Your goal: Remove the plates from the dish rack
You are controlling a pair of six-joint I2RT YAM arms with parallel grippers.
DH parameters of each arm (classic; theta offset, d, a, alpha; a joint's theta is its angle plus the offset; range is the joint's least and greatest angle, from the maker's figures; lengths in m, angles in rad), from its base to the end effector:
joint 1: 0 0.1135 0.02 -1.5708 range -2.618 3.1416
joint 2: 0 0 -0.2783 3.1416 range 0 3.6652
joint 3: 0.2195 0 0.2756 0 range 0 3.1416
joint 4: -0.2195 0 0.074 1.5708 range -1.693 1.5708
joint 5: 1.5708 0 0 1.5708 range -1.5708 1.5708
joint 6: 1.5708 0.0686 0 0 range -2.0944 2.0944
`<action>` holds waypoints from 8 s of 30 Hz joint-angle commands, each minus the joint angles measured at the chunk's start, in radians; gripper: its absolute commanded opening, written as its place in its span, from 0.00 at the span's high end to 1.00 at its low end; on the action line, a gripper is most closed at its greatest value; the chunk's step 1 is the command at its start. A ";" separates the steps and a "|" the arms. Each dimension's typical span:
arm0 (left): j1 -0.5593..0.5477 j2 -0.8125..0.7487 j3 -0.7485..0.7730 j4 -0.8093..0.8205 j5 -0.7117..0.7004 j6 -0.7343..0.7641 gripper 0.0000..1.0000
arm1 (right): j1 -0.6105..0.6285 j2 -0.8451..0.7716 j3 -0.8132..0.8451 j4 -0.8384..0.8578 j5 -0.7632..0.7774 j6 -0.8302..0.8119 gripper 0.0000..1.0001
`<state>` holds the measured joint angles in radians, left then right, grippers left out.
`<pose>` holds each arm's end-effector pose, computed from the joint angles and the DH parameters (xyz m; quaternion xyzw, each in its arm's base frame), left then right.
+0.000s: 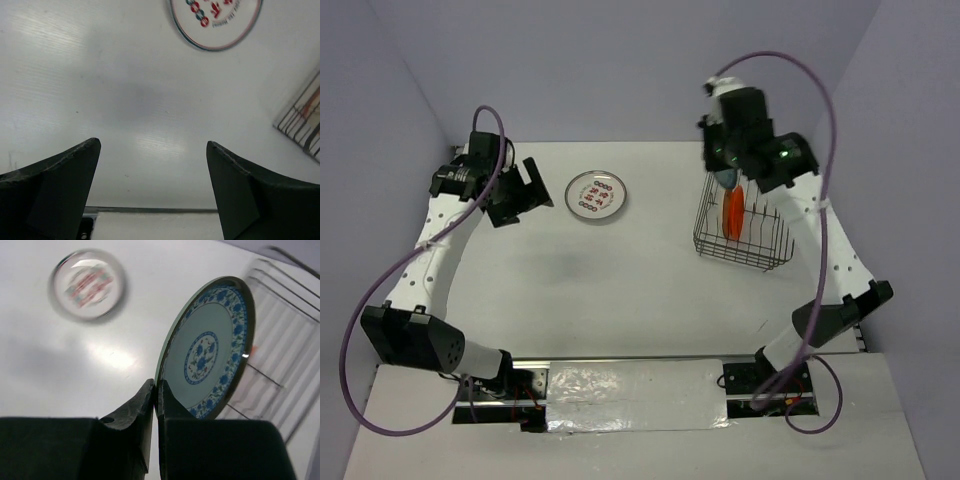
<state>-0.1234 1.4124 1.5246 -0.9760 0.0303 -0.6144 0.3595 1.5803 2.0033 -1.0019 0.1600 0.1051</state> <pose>0.3265 -0.0426 0.3697 -0.2229 0.9112 -0.1381 0.3177 0.3426 0.1171 0.4794 -0.0735 0.8744 0.0408 0.4778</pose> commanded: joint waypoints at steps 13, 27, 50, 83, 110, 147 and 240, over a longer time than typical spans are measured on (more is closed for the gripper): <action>0.318 -0.150 -0.064 -0.067 -0.175 -0.160 0.00 | 0.710 0.329 -0.291 0.196 0.187 -0.231 1.00; 0.352 -0.153 -0.150 0.003 0.002 -0.024 0.00 | 0.670 0.298 -0.250 0.200 0.050 -0.066 0.15; -0.165 0.054 -0.130 0.056 -0.018 0.028 0.00 | -0.286 -0.120 -0.591 0.241 -0.095 0.292 0.53; -0.165 0.106 -0.130 0.026 -0.027 0.074 0.01 | -0.303 -0.019 -0.319 0.162 -0.136 0.222 0.97; 0.303 -0.179 -0.380 0.025 -0.290 -0.139 0.00 | 0.693 0.383 -0.213 0.048 0.035 -0.211 1.00; -0.111 -0.041 -0.173 0.096 -0.104 0.081 0.00 | -0.171 0.038 -0.408 0.200 -0.007 0.320 0.33; 0.079 -0.110 -0.273 0.049 -0.164 0.093 0.01 | 0.411 0.084 -0.824 0.445 -0.020 0.577 0.27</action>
<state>-0.0475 1.3373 1.2114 -0.9138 -0.1268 -0.5480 0.7742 1.6138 1.1732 -0.6777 0.1436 0.6079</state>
